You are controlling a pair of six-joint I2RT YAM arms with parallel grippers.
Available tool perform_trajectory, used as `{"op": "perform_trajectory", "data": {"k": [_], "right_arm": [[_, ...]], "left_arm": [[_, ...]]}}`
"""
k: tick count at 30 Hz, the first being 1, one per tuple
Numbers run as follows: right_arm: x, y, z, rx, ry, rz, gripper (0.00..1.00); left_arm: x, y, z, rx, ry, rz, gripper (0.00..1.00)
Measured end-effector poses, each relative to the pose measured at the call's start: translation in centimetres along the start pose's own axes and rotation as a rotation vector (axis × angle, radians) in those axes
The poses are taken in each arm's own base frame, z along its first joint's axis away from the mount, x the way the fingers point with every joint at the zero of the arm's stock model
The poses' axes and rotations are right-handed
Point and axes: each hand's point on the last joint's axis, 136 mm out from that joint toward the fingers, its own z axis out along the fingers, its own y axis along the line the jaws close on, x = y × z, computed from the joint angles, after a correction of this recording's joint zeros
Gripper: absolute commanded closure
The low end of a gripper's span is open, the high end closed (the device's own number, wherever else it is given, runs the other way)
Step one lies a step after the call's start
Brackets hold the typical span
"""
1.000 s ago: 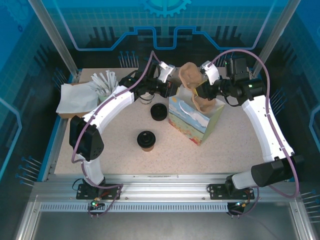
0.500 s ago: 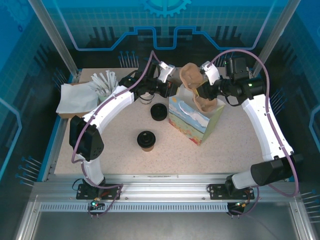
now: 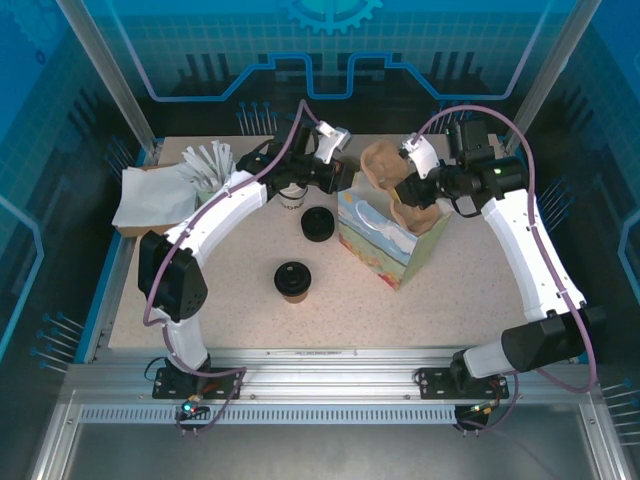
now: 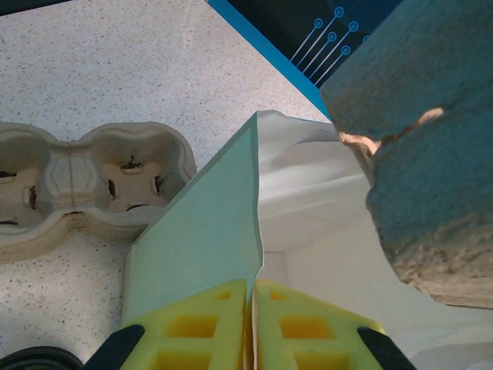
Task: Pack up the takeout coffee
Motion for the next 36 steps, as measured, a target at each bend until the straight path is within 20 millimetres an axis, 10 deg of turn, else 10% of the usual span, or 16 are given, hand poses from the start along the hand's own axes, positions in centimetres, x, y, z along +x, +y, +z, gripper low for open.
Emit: {"op": "perform_trajectory", "data": {"k": [36], "right_arm": [[3.2, 1.2, 2.5, 0.025, 0.196, -0.055, 0.76]], "left_arm": [[0.2, 1.0, 0.0, -0.011, -0.006, -0.010, 0.71]]}}
